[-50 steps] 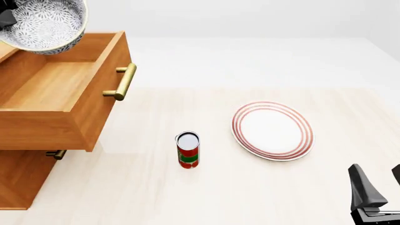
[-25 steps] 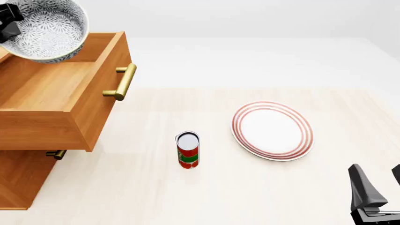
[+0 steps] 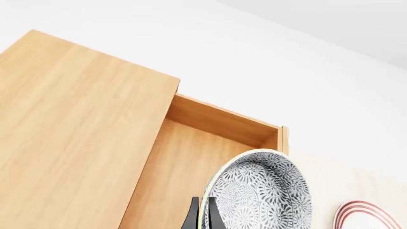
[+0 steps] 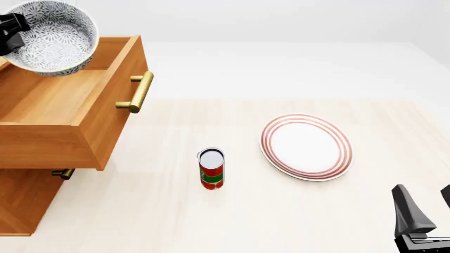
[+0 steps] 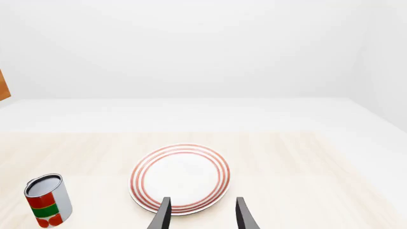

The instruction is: Put the bowl in the top drawer of the cabinet.

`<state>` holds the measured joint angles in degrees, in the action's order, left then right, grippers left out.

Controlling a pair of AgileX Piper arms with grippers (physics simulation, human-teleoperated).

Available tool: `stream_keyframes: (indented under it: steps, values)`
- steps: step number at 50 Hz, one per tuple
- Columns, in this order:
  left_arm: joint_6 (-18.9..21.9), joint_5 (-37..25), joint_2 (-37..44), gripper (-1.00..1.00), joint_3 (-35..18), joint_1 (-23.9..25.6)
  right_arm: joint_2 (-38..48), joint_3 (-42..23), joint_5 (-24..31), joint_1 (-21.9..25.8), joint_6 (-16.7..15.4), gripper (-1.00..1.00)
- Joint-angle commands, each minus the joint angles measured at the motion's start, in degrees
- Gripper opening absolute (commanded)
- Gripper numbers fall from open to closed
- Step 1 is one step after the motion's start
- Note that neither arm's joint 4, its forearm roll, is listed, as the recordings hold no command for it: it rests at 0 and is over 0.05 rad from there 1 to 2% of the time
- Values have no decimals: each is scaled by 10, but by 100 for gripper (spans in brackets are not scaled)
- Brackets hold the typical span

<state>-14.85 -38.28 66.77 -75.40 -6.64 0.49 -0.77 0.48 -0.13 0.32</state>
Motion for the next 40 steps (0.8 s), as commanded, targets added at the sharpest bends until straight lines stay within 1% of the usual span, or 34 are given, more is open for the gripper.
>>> stream_keyframes:
  steps: [1, 17, 40]
  values:
    - [4, 8, 8, -100, -1, -7, 0, 0, 0, 0, 0, 100]
    - [5, 21, 28, -100, 2, -8, 0, 0, 0, 0, 0, 100]
    - [8, 39, 54, -100, 7, -21, 0, 0, 0, 0, 0, 100]
